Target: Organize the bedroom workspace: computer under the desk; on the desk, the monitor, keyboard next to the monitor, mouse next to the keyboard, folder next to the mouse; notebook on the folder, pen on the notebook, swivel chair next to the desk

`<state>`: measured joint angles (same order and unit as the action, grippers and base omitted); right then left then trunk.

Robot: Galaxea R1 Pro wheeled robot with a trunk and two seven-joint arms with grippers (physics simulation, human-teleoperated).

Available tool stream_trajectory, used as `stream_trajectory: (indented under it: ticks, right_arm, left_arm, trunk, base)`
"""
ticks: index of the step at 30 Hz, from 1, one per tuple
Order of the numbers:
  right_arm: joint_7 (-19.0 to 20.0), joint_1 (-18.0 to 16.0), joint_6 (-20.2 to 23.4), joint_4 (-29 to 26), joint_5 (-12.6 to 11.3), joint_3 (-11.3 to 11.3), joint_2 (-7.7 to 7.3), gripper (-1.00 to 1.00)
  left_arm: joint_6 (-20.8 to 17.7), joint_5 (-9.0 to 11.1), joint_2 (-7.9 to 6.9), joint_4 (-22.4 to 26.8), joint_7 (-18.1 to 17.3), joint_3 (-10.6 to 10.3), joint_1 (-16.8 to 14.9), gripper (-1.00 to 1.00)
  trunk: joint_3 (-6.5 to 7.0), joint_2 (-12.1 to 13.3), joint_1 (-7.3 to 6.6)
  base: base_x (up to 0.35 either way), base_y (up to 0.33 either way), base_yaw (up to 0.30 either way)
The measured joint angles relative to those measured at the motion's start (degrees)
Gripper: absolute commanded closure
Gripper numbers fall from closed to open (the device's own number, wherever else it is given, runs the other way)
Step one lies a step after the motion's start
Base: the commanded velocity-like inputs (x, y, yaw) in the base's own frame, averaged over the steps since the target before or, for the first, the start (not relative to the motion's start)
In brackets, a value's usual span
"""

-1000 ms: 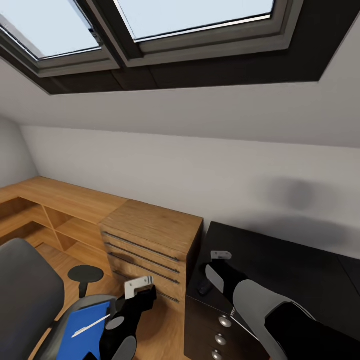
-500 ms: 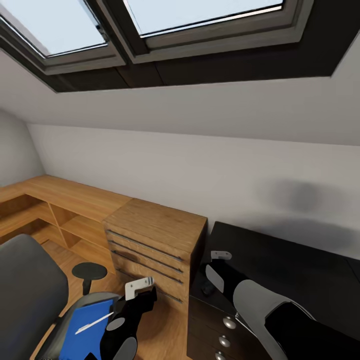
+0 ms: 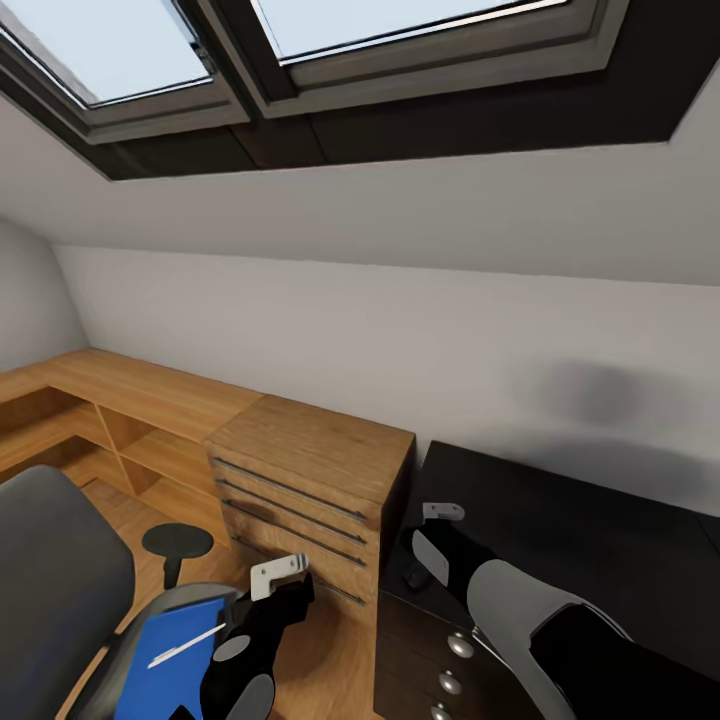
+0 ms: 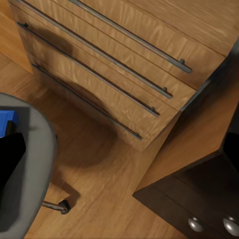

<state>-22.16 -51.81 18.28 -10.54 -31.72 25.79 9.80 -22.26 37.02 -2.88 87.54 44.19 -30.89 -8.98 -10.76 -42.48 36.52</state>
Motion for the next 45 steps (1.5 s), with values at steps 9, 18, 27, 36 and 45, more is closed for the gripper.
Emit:
stream_trajectory:
  ticks: [9, 18, 27, 36, 45]
  right_arm:
    - [0.00, 0.05, -0.05, 0.08, 0.02, 0.06, 0.03, -1.00]
    - [0.00, 0.03, -0.02, 0.09, 0.01, 0.09, 0.07, -1.00]
    - [0.01, 0.05, 0.00, 0.09, -0.02, 0.09, 0.07, -1.00]
    - [0.09, 0.04, 0.25, 0.07, -0.05, 0.09, 0.07, -1.00]
    - [0.01, 0.03, 0.68, 0.06, -0.05, 0.18, 0.13, -1.00]
  left_arm:
    - [0.00, -0.05, -0.05, 0.00, 0.00, 0.00, 0.00, -1.00]
    - [-0.01, -0.06, -0.05, 0.00, 0.00, -0.01, 0.00, -1.00]
    - [-0.03, -0.06, -0.05, 0.01, 0.00, 0.00, 0.00, -1.00]
    - [-0.05, -0.06, -0.05, 0.00, 0.00, -0.08, 0.00, -1.00]
    - [-0.01, -0.06, -0.05, 0.00, 0.01, -0.09, 0.00, -1.00]
  trunk:
    - [-1.62, -3.62, 1.98]
    - [-3.24, -7.23, 3.96]
    - [-4.86, -10.85, 5.94]
    - [-6.48, -14.46, 7.91]
    - [-7.03, -15.68, 8.58]
  base:
    - [0.000, 0.000, 0.000]
    - [0.000, 0.000, 0.000]
    - [0.000, 0.000, 0.000]
    - [0.000, 0.000, 0.000]
    - [0.000, 0.000, 0.000]
